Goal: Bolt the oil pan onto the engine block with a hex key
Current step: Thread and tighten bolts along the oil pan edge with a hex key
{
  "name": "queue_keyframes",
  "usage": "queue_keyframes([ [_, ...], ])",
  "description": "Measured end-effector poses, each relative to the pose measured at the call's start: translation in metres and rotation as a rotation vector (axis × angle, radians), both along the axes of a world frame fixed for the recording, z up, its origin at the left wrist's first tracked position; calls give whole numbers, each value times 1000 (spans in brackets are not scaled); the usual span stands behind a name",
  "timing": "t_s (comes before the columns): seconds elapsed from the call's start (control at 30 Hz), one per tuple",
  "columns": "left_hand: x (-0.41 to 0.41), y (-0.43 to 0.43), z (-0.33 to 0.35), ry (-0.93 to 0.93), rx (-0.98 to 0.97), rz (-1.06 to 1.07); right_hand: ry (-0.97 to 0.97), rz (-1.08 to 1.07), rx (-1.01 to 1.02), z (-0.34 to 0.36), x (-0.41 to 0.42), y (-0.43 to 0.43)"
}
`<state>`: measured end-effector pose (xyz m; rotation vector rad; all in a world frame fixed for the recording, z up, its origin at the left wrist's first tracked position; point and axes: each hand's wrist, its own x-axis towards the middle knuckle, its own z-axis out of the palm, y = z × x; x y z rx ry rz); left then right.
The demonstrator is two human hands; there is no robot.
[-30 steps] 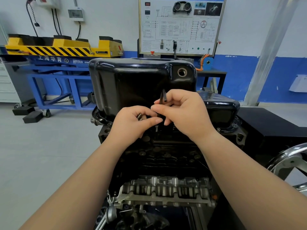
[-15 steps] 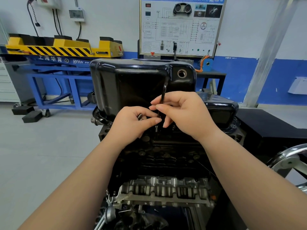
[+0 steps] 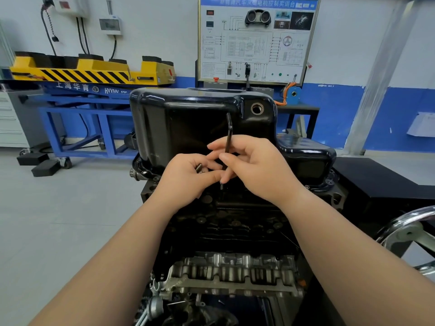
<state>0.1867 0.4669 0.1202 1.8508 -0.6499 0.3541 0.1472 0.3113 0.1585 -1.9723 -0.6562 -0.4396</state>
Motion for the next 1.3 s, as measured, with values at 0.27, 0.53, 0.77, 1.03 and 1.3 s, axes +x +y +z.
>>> queue_keyframes([
  [0.27, 1, 0, -1, -18, 13, 42, -14, -115, 83, 0, 1, -2],
  [0.53, 1, -1, -1, -35, 30, 40, -67, -142, 222, -18, 0, 10],
  [0.77, 2, 0, -1, -11, 18, 41, -47, -73, 165, -14, -7, 1],
  [1.03, 1, 0, 0, -31, 44, 38, -104, -163, 253, -16, -1, 6],
  [1.3, 1, -1, -1, -2, 17, 38, -38, -94, 125, -9, -5, 2],
])
